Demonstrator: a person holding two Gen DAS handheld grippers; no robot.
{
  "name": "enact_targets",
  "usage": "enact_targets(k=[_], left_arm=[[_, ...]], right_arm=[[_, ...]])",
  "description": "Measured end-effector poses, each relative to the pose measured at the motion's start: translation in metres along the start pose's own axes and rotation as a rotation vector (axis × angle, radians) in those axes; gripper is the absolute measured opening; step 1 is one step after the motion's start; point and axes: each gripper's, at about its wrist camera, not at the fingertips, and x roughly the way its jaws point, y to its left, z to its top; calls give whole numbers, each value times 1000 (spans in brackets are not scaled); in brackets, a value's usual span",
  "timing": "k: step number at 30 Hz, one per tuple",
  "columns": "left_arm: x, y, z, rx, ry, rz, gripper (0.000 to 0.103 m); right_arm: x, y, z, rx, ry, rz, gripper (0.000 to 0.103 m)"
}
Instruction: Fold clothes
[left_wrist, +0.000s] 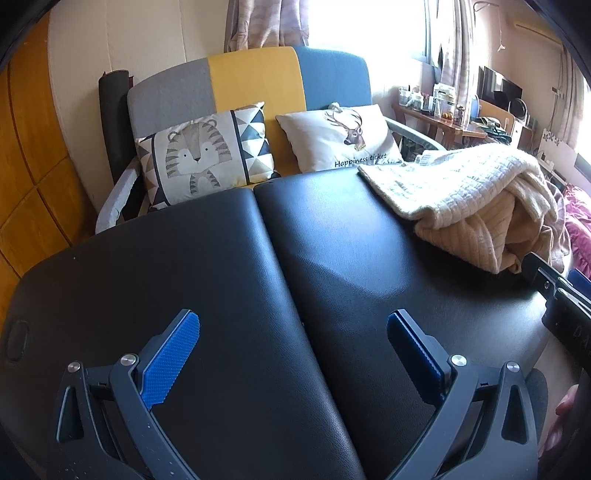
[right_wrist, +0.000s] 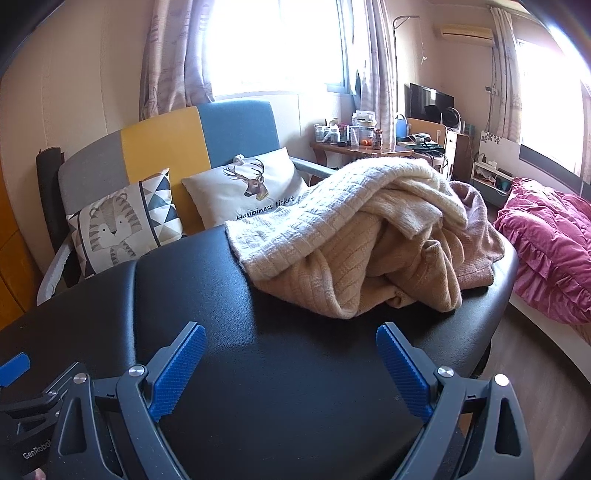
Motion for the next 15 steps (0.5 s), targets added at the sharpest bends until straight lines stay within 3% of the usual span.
enact_targets(k=[6,15], left_arm=[[4,-1,-4,-3,11,-15,103],[10,-16,-11,41,36,-53,103]], right_arm=[[10,-6,0,26,20,34,96],[30,-22,7,21,32,-36,96]])
